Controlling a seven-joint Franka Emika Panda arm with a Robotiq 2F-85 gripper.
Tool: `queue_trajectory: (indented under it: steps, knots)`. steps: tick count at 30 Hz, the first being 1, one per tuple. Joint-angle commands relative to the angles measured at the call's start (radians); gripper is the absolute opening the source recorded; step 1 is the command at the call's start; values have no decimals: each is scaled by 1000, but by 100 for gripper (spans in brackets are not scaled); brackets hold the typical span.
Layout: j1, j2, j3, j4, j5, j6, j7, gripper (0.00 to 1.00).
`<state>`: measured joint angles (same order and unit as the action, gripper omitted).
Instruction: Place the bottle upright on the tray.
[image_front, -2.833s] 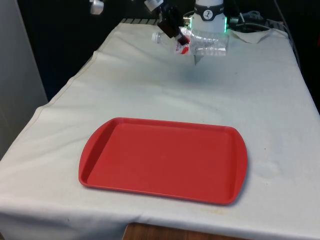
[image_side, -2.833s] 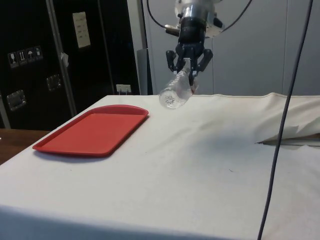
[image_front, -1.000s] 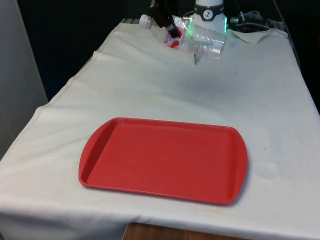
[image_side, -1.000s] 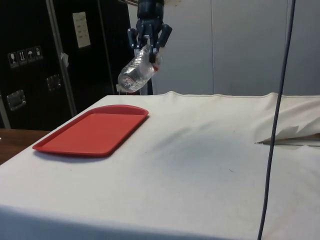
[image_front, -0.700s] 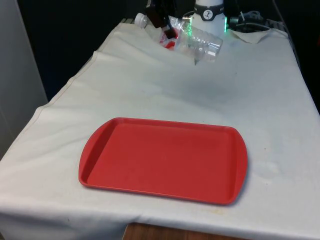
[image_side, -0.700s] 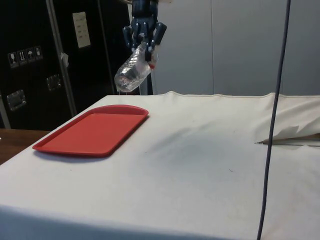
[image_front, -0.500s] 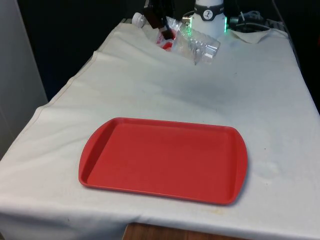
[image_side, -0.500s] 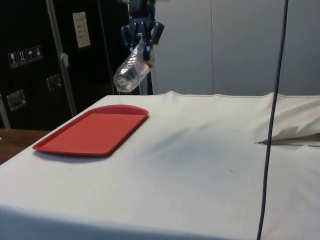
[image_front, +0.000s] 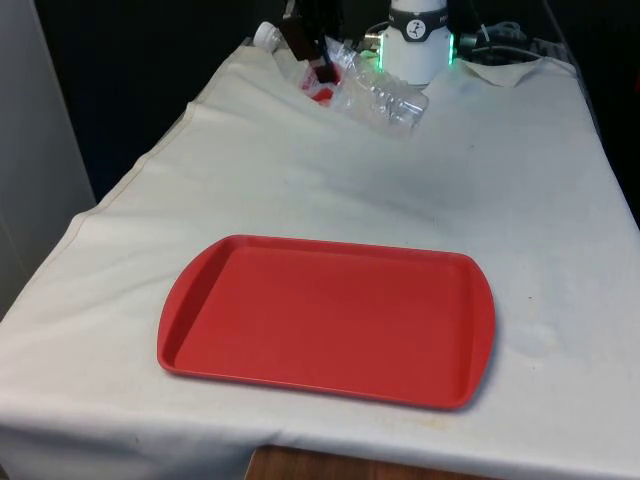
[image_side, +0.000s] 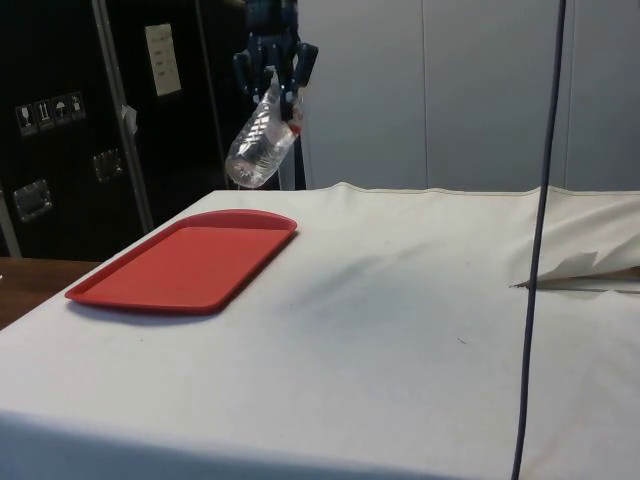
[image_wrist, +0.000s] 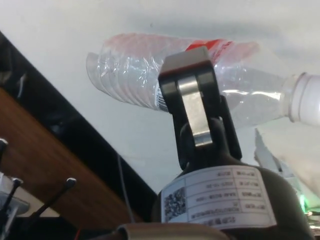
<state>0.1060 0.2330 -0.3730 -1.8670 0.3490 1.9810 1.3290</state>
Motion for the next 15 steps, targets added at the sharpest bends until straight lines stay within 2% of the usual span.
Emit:
queue_trajectory:
  steps: [1,4,5,6,12,13,14,15]
  knots:
    - [4,6,-1,11,-13,-7,18,14]
    - [7,16,0,26,-33,-10,31,14]
    - [3,9,2,14,-20,-2,13,14]
    - [8,19,1,31,-40,-10,36,14]
    - [16,39,10,64,-91,-20,73,14]
    - [9,35,11,58,-80,-16,54,14]
    - [19,40,13,67,-97,-21,79,14]
    - [20,41,16,69,-103,-21,85,14]
